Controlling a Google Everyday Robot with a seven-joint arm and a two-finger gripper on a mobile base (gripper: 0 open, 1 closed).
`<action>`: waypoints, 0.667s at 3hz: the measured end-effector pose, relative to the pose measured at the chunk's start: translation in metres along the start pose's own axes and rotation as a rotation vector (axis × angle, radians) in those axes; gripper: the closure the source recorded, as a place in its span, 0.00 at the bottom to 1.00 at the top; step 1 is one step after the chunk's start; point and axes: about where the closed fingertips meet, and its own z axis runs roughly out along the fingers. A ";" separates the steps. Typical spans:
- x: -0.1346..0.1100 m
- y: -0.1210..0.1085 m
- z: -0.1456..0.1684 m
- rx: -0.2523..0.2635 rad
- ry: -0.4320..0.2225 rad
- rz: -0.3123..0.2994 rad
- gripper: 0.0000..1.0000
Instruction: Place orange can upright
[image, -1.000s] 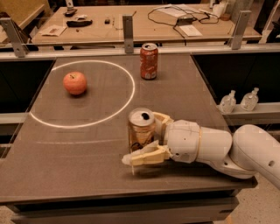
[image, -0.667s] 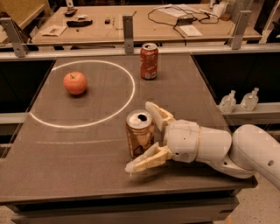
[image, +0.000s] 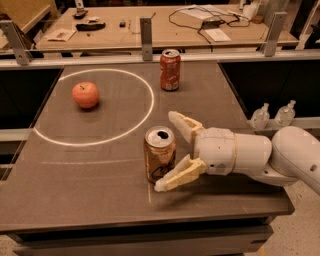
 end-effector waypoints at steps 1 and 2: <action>-0.018 -0.006 -0.042 -0.096 0.009 0.070 0.00; -0.020 -0.004 -0.043 -0.106 0.009 0.070 0.00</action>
Offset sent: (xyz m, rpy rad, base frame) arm -0.0080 -0.0750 0.0367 0.0047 0.1142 0.1084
